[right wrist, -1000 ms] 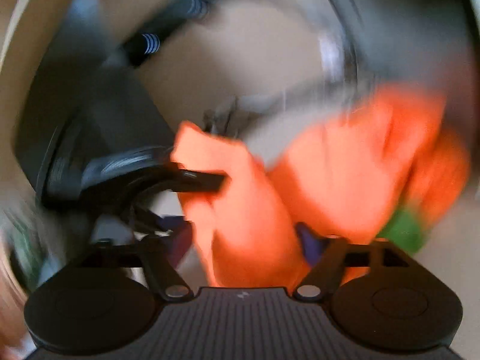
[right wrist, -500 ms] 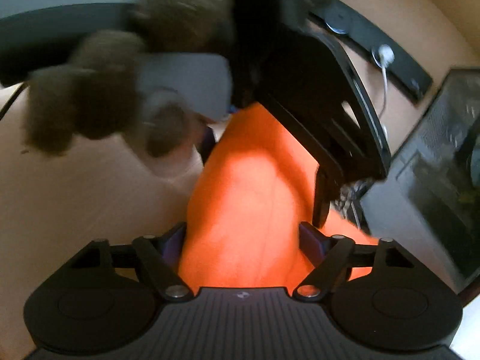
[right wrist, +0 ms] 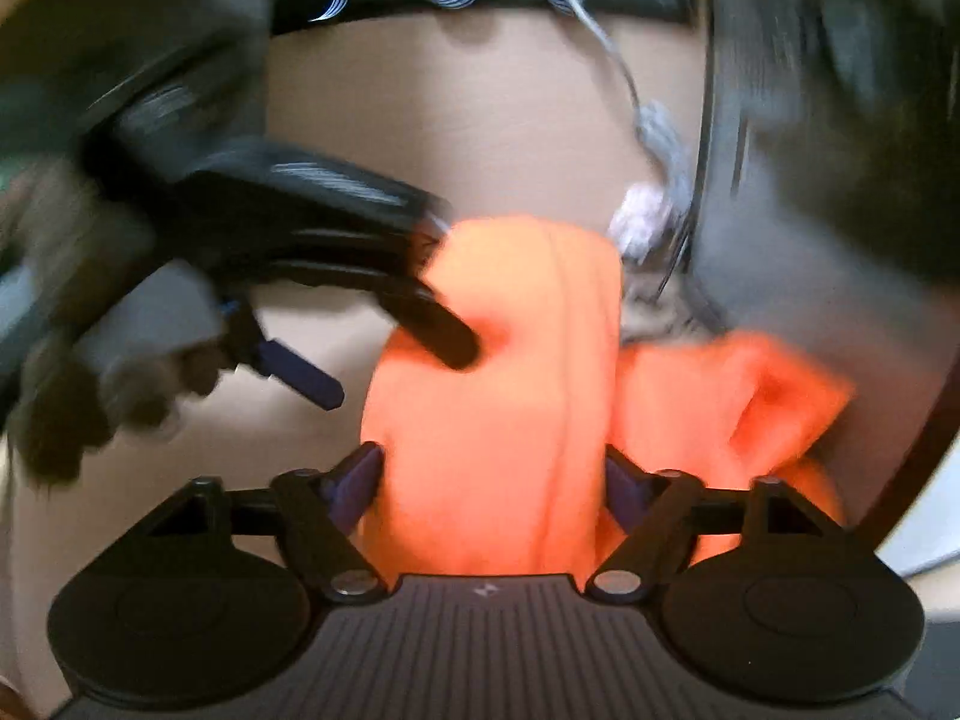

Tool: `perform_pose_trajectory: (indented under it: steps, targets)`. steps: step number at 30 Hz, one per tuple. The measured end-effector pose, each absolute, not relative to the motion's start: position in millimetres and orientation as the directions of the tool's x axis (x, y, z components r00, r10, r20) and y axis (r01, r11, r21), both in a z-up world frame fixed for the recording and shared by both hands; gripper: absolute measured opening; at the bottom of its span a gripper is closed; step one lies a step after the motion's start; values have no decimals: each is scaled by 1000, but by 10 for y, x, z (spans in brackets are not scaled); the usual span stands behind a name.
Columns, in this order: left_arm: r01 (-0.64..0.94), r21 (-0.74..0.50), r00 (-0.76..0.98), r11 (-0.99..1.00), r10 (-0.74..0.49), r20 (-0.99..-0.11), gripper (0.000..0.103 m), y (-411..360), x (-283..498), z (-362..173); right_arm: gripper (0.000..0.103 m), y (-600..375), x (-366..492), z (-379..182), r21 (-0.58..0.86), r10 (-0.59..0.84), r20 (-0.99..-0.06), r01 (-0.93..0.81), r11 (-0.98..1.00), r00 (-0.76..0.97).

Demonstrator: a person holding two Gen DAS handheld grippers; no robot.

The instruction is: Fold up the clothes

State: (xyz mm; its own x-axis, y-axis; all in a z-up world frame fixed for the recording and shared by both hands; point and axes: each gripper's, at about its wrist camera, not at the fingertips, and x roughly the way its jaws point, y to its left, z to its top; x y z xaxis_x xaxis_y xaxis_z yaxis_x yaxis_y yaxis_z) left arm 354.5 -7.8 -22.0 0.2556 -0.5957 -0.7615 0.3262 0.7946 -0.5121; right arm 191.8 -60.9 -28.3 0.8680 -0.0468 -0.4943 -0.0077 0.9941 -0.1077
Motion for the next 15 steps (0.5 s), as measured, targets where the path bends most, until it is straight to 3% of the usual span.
perform_pose_trajectory:
  steps: [6, 8, 10, 13, 15]
  targets:
    - [310, -552, 215, 774, -623, -752, 103, -205, 3605, -285, 87, -235, 2054, -691, -470, -253, -485, -5, 883, 837]
    - [318, -566, 225, 761, -640, -735, 103, -113, 3571, -207, 72, -285, 2112, -794, -495, -276, -501, -9, 869, 820]
    - [326, -590, 254, 739, -669, -698, 103, 93, 3543, -74, 52, -417, 2133, -655, -313, -152, -560, -37, 949, 815]
    - [320, -624, 322, 713, -702, -636, 103, 467, 3489, 130, 49, -624, 2135, -369, 60, 95, -588, -74, 995, 803]
    - [315, -634, 356, 706, -707, -611, 103, 594, 3464, 226, 49, -847, 2134, -258, 339, 271, -540, -89, 937, 797]
